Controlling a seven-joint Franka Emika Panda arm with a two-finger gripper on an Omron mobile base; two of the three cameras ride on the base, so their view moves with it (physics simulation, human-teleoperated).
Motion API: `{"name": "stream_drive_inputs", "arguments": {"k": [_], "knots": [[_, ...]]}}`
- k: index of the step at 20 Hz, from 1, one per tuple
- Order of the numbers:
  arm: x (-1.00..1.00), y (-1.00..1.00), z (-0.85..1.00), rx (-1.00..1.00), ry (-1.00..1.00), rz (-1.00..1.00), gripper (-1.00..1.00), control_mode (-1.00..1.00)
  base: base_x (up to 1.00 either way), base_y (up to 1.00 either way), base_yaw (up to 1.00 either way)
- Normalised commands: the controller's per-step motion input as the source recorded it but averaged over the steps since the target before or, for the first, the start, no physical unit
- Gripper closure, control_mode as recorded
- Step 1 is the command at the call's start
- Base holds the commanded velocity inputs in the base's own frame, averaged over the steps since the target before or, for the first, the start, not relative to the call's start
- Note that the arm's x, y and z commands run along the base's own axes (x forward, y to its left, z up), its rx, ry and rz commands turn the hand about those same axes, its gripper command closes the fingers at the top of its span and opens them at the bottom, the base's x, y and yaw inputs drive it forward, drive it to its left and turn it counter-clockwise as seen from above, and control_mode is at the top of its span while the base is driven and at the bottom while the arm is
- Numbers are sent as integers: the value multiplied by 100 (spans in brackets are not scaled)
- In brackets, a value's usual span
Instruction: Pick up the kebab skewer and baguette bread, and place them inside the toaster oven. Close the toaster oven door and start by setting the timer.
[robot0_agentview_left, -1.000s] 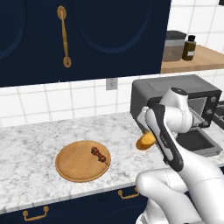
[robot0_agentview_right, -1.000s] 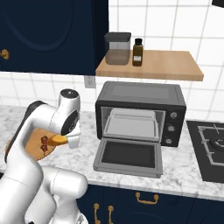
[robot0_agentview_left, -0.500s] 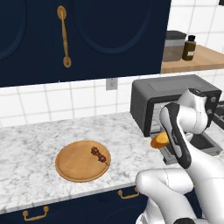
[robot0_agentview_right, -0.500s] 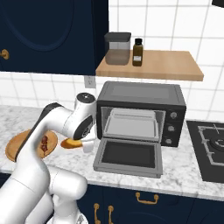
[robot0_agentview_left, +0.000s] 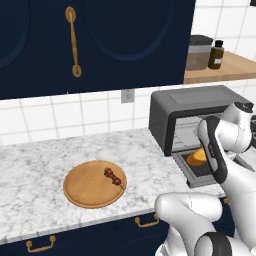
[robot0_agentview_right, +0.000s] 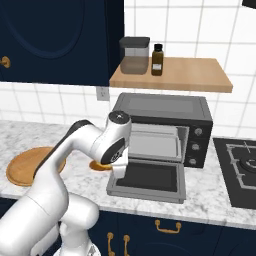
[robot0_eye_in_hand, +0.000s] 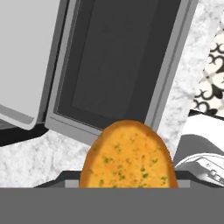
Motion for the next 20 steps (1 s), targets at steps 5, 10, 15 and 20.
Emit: {"name": "stream_drive_inputs", "arguments": {"k": [5, 10, 15, 20], "knots": [[44, -20, 0, 0, 0, 0, 100, -100, 0, 0, 0], [42, -14, 0, 0, 0, 0, 100, -100, 0, 0, 0], [12, -30, 0, 0, 0, -1, 100, -100, 0, 0, 0], [1, -44, 10, 0, -4, -9, 100, -100, 0, 0, 0]]}}
